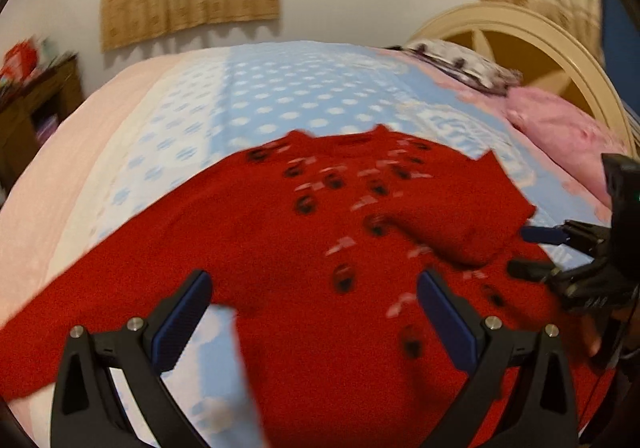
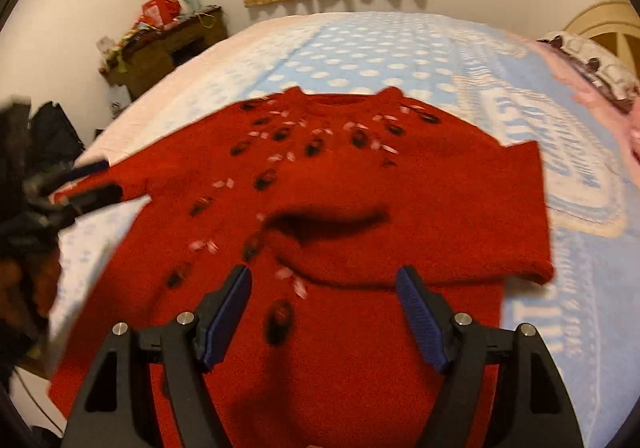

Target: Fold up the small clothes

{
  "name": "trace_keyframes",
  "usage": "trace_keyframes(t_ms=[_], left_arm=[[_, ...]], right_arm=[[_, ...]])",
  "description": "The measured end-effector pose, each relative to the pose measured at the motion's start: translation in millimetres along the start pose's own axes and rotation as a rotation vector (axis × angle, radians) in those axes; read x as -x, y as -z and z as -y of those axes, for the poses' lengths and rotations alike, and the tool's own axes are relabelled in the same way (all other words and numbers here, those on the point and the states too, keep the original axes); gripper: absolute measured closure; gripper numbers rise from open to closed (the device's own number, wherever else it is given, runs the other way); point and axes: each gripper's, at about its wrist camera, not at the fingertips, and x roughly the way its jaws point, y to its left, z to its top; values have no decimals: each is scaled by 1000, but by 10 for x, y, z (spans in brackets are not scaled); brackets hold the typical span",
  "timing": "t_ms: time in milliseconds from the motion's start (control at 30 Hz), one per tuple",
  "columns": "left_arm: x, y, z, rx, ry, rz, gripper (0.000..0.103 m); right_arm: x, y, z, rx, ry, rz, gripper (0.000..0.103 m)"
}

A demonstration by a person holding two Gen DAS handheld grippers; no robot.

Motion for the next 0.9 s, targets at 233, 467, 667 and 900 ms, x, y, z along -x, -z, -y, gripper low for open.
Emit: trace_keyframes(t_ms=[233,467,667,900], left_arm=[[-327,-283,869,-206,-37,-36,0],[-872,-304,1406,-321,-58,-121,2],[-1147,-341,1295,-295,-65,-189,39],[-1104,-293,1275,-253,-46,-199,39]], right_arm=[[159,212,10,37,11,83,28],[225,285,185,-43,-14,139,27],[215,323,261,-83,-36,157,26],[288,360,242,-76,-35,194,26]])
